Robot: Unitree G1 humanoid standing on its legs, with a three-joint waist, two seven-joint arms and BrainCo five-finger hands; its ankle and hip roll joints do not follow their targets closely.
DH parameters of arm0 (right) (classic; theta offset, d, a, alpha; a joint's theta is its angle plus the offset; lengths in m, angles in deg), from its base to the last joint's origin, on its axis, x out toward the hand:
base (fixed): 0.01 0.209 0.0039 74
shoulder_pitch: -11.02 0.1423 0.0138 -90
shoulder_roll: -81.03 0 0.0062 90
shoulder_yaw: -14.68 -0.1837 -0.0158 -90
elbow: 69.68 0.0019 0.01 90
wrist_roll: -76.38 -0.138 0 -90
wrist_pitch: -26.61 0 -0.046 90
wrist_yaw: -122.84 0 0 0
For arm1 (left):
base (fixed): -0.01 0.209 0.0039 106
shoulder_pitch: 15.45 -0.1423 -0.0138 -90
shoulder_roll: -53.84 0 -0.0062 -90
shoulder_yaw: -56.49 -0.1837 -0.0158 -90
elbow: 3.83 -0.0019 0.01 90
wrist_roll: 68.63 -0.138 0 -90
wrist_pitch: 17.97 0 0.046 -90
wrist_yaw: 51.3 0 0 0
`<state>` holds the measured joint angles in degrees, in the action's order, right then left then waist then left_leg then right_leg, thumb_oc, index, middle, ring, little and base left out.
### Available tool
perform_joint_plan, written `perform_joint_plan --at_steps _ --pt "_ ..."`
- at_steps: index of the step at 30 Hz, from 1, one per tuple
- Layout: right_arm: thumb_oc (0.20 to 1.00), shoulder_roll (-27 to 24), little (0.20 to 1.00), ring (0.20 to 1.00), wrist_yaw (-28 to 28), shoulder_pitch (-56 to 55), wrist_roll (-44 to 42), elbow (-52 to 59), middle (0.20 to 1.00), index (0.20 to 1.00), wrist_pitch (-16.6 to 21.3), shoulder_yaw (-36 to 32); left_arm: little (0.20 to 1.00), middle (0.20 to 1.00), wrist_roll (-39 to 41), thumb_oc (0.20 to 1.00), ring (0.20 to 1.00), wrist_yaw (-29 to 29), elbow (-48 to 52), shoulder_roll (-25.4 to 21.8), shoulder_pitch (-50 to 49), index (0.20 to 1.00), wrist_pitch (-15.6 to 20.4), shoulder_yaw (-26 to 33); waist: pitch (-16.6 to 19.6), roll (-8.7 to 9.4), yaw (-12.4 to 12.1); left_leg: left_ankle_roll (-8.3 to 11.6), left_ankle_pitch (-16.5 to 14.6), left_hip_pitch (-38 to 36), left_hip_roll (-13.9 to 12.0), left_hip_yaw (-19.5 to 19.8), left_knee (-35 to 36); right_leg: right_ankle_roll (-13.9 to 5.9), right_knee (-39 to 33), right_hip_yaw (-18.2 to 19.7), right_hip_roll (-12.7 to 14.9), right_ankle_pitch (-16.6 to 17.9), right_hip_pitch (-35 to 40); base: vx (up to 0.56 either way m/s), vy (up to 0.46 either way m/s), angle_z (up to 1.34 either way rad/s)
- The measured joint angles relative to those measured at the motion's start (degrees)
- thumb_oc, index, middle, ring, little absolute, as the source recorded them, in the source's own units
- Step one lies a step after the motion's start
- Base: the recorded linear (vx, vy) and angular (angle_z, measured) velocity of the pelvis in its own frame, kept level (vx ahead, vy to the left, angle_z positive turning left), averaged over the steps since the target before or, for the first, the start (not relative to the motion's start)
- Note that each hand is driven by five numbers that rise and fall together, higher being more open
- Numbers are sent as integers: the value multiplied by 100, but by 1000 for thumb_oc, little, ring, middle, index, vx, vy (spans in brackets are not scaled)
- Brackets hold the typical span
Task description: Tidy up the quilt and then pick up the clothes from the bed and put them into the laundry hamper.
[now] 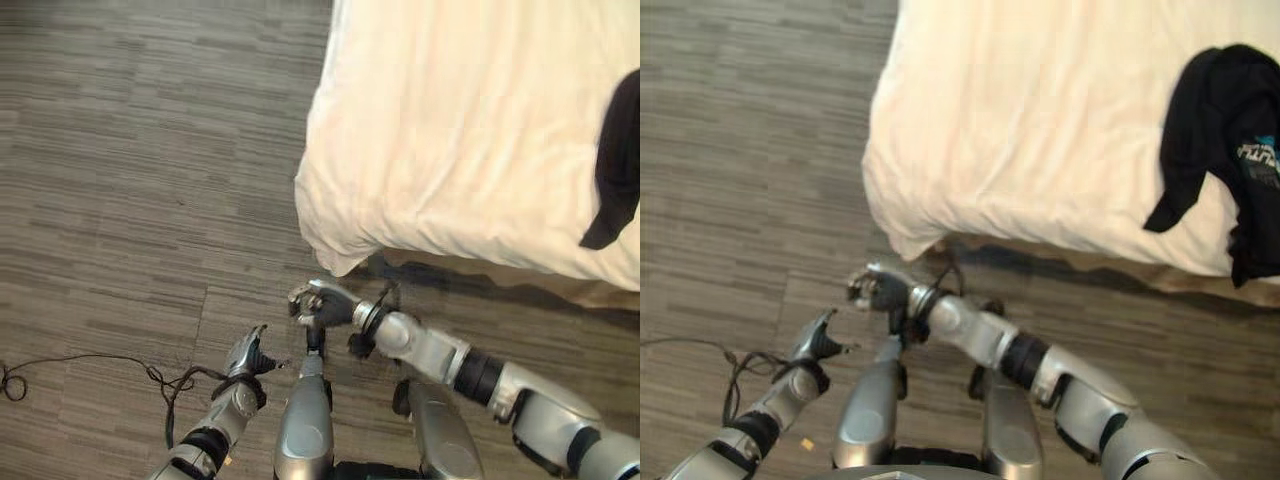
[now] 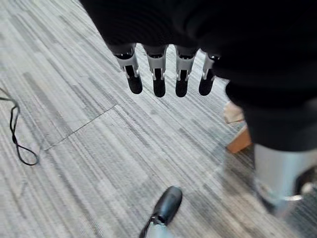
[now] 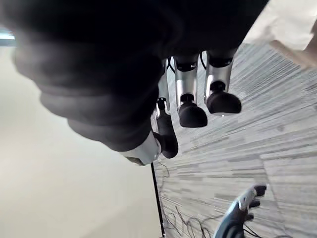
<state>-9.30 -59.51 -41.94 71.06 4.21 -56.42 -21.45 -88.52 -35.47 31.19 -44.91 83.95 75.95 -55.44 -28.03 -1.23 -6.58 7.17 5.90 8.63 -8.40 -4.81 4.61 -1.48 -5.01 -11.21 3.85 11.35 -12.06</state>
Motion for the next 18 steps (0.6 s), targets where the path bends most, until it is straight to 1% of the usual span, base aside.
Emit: perform_joint_plan --at_steps 1,3,4,6,7,9,10,11,13,14,15,16,18 --pt "200 -311 200 200 -87 -3 -48 297 200 200 53 -636 1000 1000 11 1000 1000 11 -113 -171 -264 1000 -69 101 156 -13 24 -14 19 97 62 -109 -1 -15 2 93 50 -7 -165 -103 4 -15" --pt "200 -560 200 200 -325 35 -132 586 200 200 191 -1431 1000 1000 63 1000 1000 15 -103 -238 -443 1000 -61 96 221 -28 73 -43 40 302 102 -140 0 -29 3 200 107 3 -405 -86 0 -27" --pt "200 -602 200 200 -659 76 -137 720 200 200 281 -2008 1000 1000 125 1000 1000 23 -92 -204 -568 1000 -66 66 218 -33 148 -105 118 451 143 -253 -2 -84 5 242 162 44 -600 -89 5 -29" --pt "200 -716 200 200 -1068 104 -122 713 200 200 303 -2484 1000 1000 145 1000 1000 20 -99 -49 -614 1000 -58 -49 204 -58 300 -151 164 598 218 -286 -1 -181 4 289 232 114 -774 -146 24 -16" --pt "200 -915 200 200 -1246 70 70 627 200 200 385 -2587 1000 1000 160 1000 1000 23 -83 46 -602 1000 -15 -83 194 -59 369 -151 164 691 225 -359 -43 -198 4 371 236 125 -888 -114 36 -10" --pt "200 -1114 200 200 -1420 -31 218 591 200 200 392 -2759 1000 1000 160 1000 1000 31 63 104 -603 1000 47 -100 171 -56 348 -176 129 872 230 -411 -164 -198 5 422 245 124 -1049 -42 15 -18" --pt "200 -1190 200 200 -1615 -242 302 557 200 200 408 -3148 1000 1000 158 1000 1000 30 94 192 -596 1000 75 -102 104 -101 350 -187 114 1048 241 -469 -250 -198 5 512 248 124 -1201 -50 15 -27" --pt "200 -1218 200 200 -1802 -425 300 394 200 200 389 -3373 1000 1000 156 1000 1000 24 82 253 -618 1000 68 -108 -83 -129 444 -189 101 1023 268 -550 -294 -237 7 563 254 172 -1209 -56 53 -23" --pt "200 -1299 200 200 -1896 -955 299 244 200 200 467 -3776 1000 1000 140 1000 1000 18 75 344 -632 1000 63 -91 -234 -258 515 -208 -16 1081 273 -565 -592 -229 9 619 269 174 -1148 -46 70 -13" --pt "200 -1221 200 200 -1955 -1270 248 -79 200 200 437 -4006 1000 1000 130 1000 1000 34 43 423 -669 1000 54 -13 -261 -300 491 -195 -216 1168 266 -550 -945 -186 57 693 279 206 -1128 -22 50 -26" --pt "200 -1164 200 200 -2034 -1527 171 -341 200 200 394 -4059 1000 1000 138 1000 1000 51 7 444 -701 1000 47 14 -275 -328 511 -141 -369 1169 257 -497 -1158 -178 156 755 267 211 -1141 -17 79 -36" --pt "200 -1071 200 200 -2046 -1748 46 -595 200 200 414 -4261 1000 1000 154 1000 1000 69 8 467 -696 1000 49 116 -292 -355 502 -79 -469 1184 262 -243 -1374 -162 216 834 267 206 -1090 11 155 -29" --pt "200 -975 200 200 -2118 -2292 -69 -812 200 200 381 -4334 1000 1000 188 1000 1000 248 3 489 -676 1000 53 243 -303 -349 598 -28 -515 1183 262 136 -1575 -153 194 885 382 198 -966 124 367 -2"
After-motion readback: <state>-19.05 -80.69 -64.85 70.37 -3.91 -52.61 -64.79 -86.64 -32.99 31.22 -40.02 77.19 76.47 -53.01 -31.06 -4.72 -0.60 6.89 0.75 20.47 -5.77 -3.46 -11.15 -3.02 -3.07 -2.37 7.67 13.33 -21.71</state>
